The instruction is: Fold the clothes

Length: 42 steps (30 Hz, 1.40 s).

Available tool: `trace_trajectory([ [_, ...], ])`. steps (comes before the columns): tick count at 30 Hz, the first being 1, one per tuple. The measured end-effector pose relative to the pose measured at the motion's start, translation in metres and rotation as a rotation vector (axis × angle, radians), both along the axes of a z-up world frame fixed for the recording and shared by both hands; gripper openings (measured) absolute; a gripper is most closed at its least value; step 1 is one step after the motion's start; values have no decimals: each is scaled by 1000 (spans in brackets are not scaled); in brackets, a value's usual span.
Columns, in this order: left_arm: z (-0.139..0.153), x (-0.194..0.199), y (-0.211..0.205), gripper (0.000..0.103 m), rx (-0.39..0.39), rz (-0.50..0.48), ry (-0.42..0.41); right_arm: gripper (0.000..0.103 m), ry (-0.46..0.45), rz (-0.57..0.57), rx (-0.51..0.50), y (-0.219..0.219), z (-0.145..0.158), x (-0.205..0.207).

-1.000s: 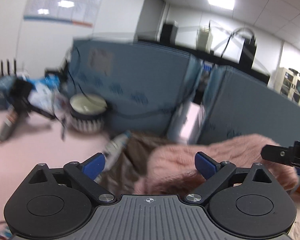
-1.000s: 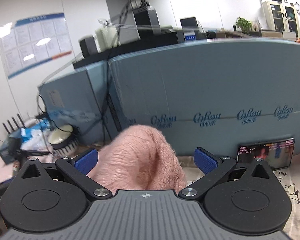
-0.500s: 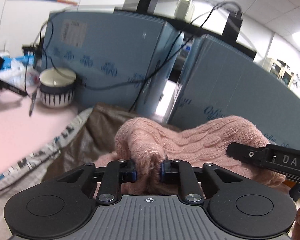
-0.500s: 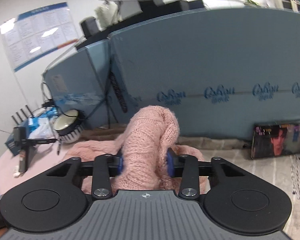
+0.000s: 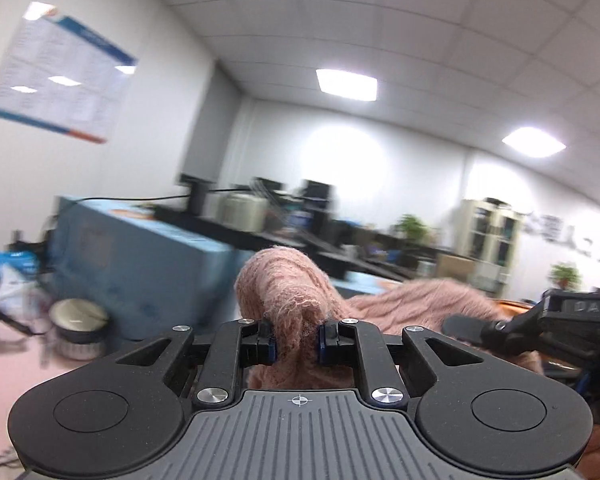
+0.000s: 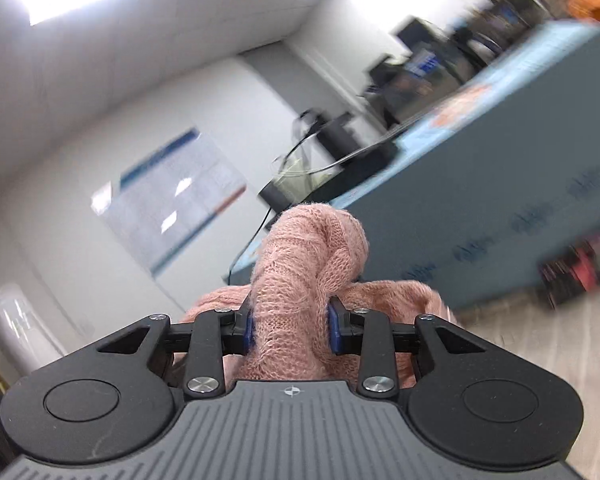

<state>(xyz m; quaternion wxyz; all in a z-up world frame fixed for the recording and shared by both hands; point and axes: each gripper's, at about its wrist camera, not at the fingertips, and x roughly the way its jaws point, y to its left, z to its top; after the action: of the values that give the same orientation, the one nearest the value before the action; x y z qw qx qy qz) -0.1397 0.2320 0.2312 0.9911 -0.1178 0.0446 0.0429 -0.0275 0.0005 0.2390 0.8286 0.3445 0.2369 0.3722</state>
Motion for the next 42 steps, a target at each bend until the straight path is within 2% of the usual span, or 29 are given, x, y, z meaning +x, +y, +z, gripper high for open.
trace_trajectory([
  [1,3,-3,-11,16,7,-31,-7,30,20,-20,-4,-16,-2,-5],
  [4,-12,3,-46,16,24,-134,40,30,40,-97,-68,-59,-17,-24],
  [9,-68,32,-93,16,-36,-302,258,30,147,-240,-253,-110,-73,-44],
  [14,-118,46,-136,16,-41,-486,463,30,201,-312,-462,-153,-121,-69],
  [17,-136,52,-153,17,-7,-577,539,33,240,-333,-549,-171,-137,-84],
  [18,-136,52,-152,17,-14,-576,538,35,248,-334,-567,-176,-141,-90],
  [20,-136,51,-150,18,-28,-576,537,47,244,-352,-605,-180,-144,-96],
  [23,-136,50,-146,23,-49,-576,535,58,219,-402,-640,-177,-136,-102],
  [26,-136,49,-143,42,-71,-575,532,74,138,-448,-673,-172,-116,-110],
  [27,-135,49,-142,49,-78,-574,530,75,109,-448,-673,-169,-109,-112],
  [30,-122,49,-114,67,-136,-489,461,81,44,-397,-647,-159,-95,-112],
  [32,-120,50,-98,69,-138,-403,449,85,40,-292,-597,-147,-94,-106],
  [36,-127,52,-68,69,-177,-270,493,86,82,-62,-489,-115,-107,-90],
  [39,-137,50,-54,69,-234,-244,517,87,118,-53,-524,-91,-115,-78],
  [42,-147,49,-54,69,-241,-241,553,87,136,-59,-607,-68,-122,-69],
])
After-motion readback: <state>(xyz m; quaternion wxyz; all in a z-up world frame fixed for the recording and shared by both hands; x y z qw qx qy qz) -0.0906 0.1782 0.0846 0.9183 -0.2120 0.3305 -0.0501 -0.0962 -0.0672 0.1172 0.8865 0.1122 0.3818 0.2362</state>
